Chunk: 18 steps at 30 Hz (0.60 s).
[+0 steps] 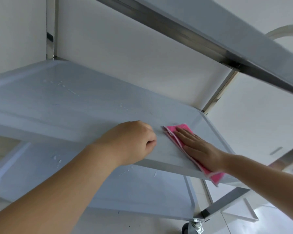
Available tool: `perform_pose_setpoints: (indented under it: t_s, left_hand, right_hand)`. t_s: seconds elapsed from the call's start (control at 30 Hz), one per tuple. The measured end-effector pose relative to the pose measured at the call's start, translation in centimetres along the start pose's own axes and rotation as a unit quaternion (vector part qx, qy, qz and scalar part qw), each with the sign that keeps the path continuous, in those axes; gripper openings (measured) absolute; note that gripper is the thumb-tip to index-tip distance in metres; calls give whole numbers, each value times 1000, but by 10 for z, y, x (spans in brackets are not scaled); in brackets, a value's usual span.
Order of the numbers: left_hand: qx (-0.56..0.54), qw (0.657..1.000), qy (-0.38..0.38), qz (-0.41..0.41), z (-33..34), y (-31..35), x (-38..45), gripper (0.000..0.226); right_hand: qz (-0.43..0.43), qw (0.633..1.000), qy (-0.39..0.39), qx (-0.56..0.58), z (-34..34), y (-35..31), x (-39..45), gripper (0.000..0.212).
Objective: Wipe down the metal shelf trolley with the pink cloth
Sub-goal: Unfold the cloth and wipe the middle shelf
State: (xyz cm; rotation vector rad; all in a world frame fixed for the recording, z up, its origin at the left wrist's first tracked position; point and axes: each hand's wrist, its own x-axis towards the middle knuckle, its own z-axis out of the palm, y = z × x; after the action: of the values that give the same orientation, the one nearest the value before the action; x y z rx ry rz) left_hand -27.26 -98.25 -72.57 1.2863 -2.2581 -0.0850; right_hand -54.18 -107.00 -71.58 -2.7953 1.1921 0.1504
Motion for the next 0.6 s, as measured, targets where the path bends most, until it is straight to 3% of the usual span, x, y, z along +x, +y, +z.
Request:
perform_pose_setpoints:
  t_s: [0.13,0.3,0.4,0.6]
  left_hand:
    - [35,999,12,9,-9,-3,-8,23]
    - [151,988,38,-20,-24,-25,-37,56]
    - [185,982,31,-12,-20,-24,-46,54]
    - [189,981,31,28,-14,-28,-51,54]
  right_hand:
    - [-6,1000,-19,14,-2,-8,-7,52]
    - [-52,998,16,20,0,-8,-8,51]
    - [-113,991,70,-12,9,-7,-7,51]
    - [-140,987,61,-38,9,11,14,49]
